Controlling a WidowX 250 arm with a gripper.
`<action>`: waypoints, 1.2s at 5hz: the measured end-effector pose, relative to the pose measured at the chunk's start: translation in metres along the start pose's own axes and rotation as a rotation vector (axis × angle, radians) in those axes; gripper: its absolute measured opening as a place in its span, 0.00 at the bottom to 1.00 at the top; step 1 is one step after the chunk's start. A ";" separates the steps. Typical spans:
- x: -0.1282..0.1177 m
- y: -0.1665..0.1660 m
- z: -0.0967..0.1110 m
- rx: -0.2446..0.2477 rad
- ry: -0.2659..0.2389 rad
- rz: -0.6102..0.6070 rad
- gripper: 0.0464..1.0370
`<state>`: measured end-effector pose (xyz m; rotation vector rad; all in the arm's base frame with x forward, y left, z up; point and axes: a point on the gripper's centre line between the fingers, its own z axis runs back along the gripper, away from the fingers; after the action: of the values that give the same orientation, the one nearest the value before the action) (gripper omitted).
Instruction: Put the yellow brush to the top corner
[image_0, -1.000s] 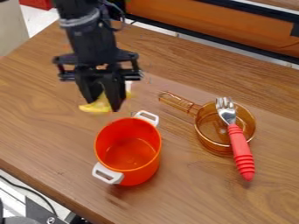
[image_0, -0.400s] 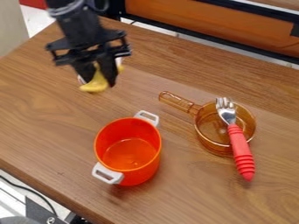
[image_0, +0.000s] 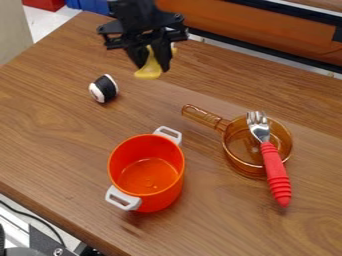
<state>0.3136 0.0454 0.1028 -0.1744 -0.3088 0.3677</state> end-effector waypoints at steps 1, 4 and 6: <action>0.021 -0.023 -0.019 0.001 -0.049 0.014 0.27; 0.034 -0.056 -0.079 0.094 -0.143 0.064 0.27; 0.034 -0.058 -0.105 0.153 -0.159 0.025 0.27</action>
<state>0.3969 -0.0070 0.0256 0.0012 -0.4336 0.4290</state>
